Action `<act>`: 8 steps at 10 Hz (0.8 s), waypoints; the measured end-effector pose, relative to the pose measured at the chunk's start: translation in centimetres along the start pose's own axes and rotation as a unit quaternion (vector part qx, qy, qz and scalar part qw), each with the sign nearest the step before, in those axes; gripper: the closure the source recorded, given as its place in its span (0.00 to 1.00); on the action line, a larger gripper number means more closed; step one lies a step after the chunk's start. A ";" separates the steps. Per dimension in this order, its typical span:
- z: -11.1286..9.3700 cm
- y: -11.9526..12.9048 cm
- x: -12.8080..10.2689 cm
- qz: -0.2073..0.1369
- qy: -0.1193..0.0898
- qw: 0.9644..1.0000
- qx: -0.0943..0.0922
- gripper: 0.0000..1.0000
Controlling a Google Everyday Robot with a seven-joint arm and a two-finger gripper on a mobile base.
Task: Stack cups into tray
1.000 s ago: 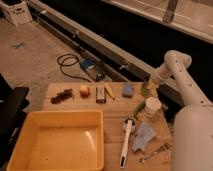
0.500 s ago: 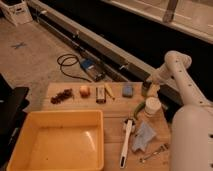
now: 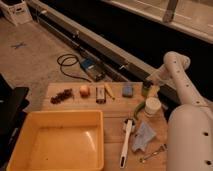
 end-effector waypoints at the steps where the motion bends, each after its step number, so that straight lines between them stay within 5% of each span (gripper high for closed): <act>1: -0.3 0.1 0.0 0.000 0.002 1.000 0.004 0.20; 4: -1.8 0.0 -1.0 -0.011 0.005 1.000 0.025 0.20; 8: -2.1 0.4 -1.3 -0.014 0.007 0.999 0.030 0.20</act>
